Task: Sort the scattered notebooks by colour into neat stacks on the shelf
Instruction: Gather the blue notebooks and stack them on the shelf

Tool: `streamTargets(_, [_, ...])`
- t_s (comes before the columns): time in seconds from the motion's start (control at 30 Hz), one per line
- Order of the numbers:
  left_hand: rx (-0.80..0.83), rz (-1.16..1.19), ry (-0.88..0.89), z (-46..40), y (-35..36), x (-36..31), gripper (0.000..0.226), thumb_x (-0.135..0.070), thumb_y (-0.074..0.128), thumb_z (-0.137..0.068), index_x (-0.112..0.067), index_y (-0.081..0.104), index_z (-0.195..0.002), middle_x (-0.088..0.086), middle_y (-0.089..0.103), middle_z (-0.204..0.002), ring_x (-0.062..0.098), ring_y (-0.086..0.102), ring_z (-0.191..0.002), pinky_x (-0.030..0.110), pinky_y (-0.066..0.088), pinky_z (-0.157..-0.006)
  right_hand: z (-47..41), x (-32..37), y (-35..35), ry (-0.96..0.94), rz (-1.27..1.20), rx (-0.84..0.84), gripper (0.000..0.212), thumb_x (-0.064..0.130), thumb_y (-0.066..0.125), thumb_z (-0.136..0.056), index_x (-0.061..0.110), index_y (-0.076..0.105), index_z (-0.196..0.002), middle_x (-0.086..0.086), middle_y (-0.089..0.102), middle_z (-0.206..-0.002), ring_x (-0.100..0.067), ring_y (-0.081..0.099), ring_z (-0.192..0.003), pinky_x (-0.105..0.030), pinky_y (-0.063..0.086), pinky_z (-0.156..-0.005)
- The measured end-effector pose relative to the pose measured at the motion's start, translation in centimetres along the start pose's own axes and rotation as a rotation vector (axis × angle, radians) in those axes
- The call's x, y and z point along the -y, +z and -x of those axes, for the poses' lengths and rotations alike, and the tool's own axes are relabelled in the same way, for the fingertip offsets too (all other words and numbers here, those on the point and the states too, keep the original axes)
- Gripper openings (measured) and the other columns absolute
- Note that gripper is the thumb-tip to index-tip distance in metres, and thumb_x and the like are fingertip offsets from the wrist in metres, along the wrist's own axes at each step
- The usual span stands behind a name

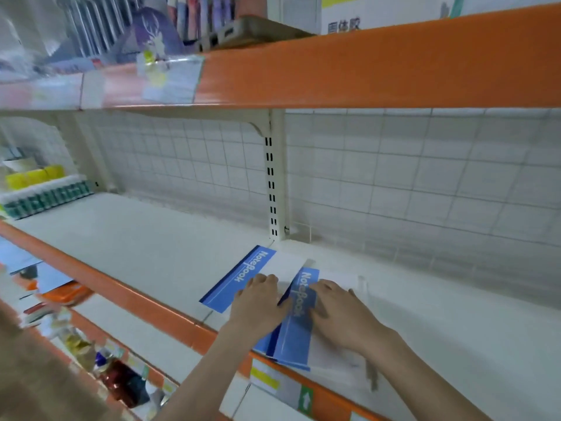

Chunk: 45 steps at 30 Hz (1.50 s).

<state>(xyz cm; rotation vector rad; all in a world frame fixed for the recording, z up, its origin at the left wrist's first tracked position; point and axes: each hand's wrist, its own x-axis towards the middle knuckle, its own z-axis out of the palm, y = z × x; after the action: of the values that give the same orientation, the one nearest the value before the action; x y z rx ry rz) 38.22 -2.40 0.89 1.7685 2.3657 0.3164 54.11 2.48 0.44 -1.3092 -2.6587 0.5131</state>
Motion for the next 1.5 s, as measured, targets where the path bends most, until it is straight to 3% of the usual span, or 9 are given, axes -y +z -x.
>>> streamTargets(0.17, [0.078, -0.121, -0.026, -1.3, -0.1, 1.9, 0.059, -0.053, 0.049, -0.091, -0.006, 0.043, -0.125, 0.014, 0.044, -0.132, 0.030, 0.039, -0.127, 0.039, 0.044, -0.098, -1.6, 2.3, 1.8, 0.070, -0.055, -0.120, 0.032, 0.032, 0.038, -0.097, 0.020, 0.047, -0.125, 0.003, 0.048, -0.126, -0.019, 0.050, -0.114, -0.032, 0.039, -0.096])
streamTargets(0.3, [0.045, -0.245, 0.092, -1.6, -0.1, 1.3, 0.028, -0.027, 0.044, -0.098, -0.004, 0.052, -0.112, 0.013, 0.057, -0.116, 0.027, 0.057, -0.107, 0.029, 0.045, -0.075, -1.6, 2.5, 2.9, 0.144, 0.018, -0.213, 0.028, 0.026, 0.041, -0.094, 0.021, 0.051, -0.120, 0.002, 0.046, -0.121, -0.018, 0.051, -0.109, -0.030, 0.044, -0.085])
streamTargets(0.53, [0.008, -0.452, 0.165, -1.8, 1.6, -0.3, 0.030, 0.007, 0.035, -0.094, 0.004, 0.050, -0.119, 0.015, 0.058, -0.118, 0.030, 0.058, -0.109, 0.033, 0.046, -0.080, -1.7, 2.8, 3.5, 0.176, -0.040, -0.314, 0.031, 0.023, 0.036, -0.097, 0.019, 0.054, -0.123, 0.003, 0.048, -0.124, -0.018, 0.054, -0.106, -0.029, 0.045, -0.089])
streamTargets(0.7, [-0.080, -0.346, 0.265, -1.6, 0.8, -1.9, 0.023, 0.000, 0.039, -0.097, -0.004, 0.051, -0.115, 0.009, 0.061, -0.114, 0.023, 0.063, -0.102, 0.027, 0.043, -0.071, -2.7, 2.9, 2.3, 0.249, -0.141, -0.281, 0.036, 0.029, 0.031, -0.100, 0.021, 0.047, -0.069, 0.002, 0.049, -0.084, -0.013, 0.050, -0.074, -0.023, 0.035, -0.060])
streamTargets(0.83, [-0.125, -0.232, 0.309, -1.0, 0.7, -3.8, 0.023, -0.004, 0.033, -0.099, -0.006, 0.049, -0.116, 0.007, 0.065, -0.099, 0.022, 0.065, -0.088, 0.027, 0.039, -0.062, -3.4, 1.8, 1.5, 0.362, -0.441, -0.333, 0.049, 0.043, 0.039, -0.099, 0.011, 0.045, -0.062, 0.002, 0.052, -0.061, -0.011, 0.046, -0.057, -0.016, 0.035, -0.052])
streamTargets(0.93, [-0.106, -0.122, 0.345, -0.3, 0.7, -5.0, 0.022, -0.008, 0.034, -0.099, -0.007, 0.049, -0.115, 0.008, 0.064, -0.099, 0.024, 0.063, -0.089, 0.028, 0.039, -0.062, -3.3, 0.8, 0.7, 0.474, -0.649, -0.399, 0.043, 0.023, 0.049, -0.095, 0.014, 0.033, -0.056, 0.004, 0.036, -0.047, -0.013, 0.030, -0.049, -0.013, 0.030, -0.041])
streamTargets(1.2, [-0.104, 0.117, 0.389, -0.7, 0.1, -3.2, 0.030, -0.031, 0.038, -0.099, -0.012, 0.053, -0.116, 0.005, 0.062, -0.098, 0.019, 0.060, -0.090, 0.032, 0.052, -0.071, 0.3, -2.8, -0.9, 0.598, -0.453, -0.382, 0.009, 0.007, 0.046, -0.086, 0.014, 0.051, -0.091, 0.001, 0.054, -0.081, -0.013, 0.050, -0.070, -0.020, 0.034, -0.051])
streamTargets(1.37, [-0.056, 0.036, 0.221, -2.4, 0.3, -0.7, 0.030, -0.033, 0.043, -0.098, -0.007, 0.054, -0.109, 0.008, 0.052, -0.114, 0.020, 0.049, -0.107, 0.028, 0.048, -0.082, 2.3, -2.9, -0.9, 0.687, -0.308, -0.306, 0.007, 0.009, 0.046, -0.089, 0.005, 0.046, -0.095, -0.006, 0.052, -0.085, -0.015, 0.045, -0.065, -0.024, 0.032, -0.051])
streamTargets(1.5, [0.032, 0.123, 0.194, -2.4, 1.1, -0.3, 0.031, -0.039, 0.048, -0.096, -0.009, 0.053, -0.100, 0.007, 0.048, -0.108, 0.018, 0.053, -0.091, 0.026, 0.046, -0.076, 2.5, -1.1, -0.7, 0.685, 0.066, -0.336, 0.026, 0.017, 0.052, -0.090, 0.011, 0.045, -0.114, -0.004, 0.046, -0.115, -0.017, 0.048, -0.089, -0.023, 0.039, -0.063])
